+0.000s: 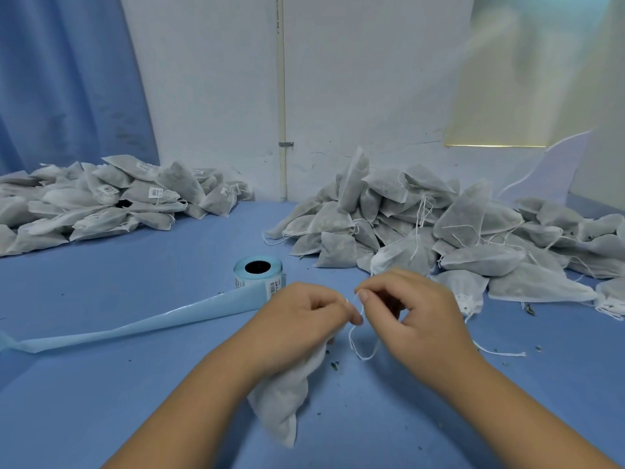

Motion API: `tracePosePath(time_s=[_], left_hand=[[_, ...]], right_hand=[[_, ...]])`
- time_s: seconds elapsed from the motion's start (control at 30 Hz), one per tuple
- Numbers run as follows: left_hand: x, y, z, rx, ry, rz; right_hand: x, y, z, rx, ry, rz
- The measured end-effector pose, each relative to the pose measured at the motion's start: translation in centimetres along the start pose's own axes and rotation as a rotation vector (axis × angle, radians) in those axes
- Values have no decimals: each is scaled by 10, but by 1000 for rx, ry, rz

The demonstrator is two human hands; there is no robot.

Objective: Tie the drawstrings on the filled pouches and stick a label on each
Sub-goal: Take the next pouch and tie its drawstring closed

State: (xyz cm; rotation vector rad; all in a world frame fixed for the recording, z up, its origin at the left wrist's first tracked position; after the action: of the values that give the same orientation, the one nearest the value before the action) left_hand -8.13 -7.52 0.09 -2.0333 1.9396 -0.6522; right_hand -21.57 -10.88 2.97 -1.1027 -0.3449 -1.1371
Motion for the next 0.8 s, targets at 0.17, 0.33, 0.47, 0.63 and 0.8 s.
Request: tracePosePath(time_s=[0.17, 0.33, 0.47, 0.63, 0.8], left_hand=[[-3, 10, -5, -284, -44, 124], [-2, 13, -3, -930, -220, 297], [1, 9, -4, -1163, -234, 336], [-2, 14, -8, -1221, -217, 422], [-7, 22, -16, -1239, -167, 578]], right_hand=[[-1, 4, -15, 193, 187, 37], [-2, 11, -28, 372, 370, 48], [0, -1, -28, 254, 338, -97], [-1, -10, 19, 196, -33, -146], [-6, 0, 32, 182, -65, -122]])
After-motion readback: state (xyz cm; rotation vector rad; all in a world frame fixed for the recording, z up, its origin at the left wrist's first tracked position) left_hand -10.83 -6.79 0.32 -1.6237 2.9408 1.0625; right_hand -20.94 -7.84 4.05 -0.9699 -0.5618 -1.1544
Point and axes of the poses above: each hand's wrist, its own x-axis towards the middle knuckle, its own y-axis out of the palm, z = x × y, the point moved 7 cm from there along x, towards the middle knuckle, and after that the axes turned 2 degrees about z, right-handed, at the moved point
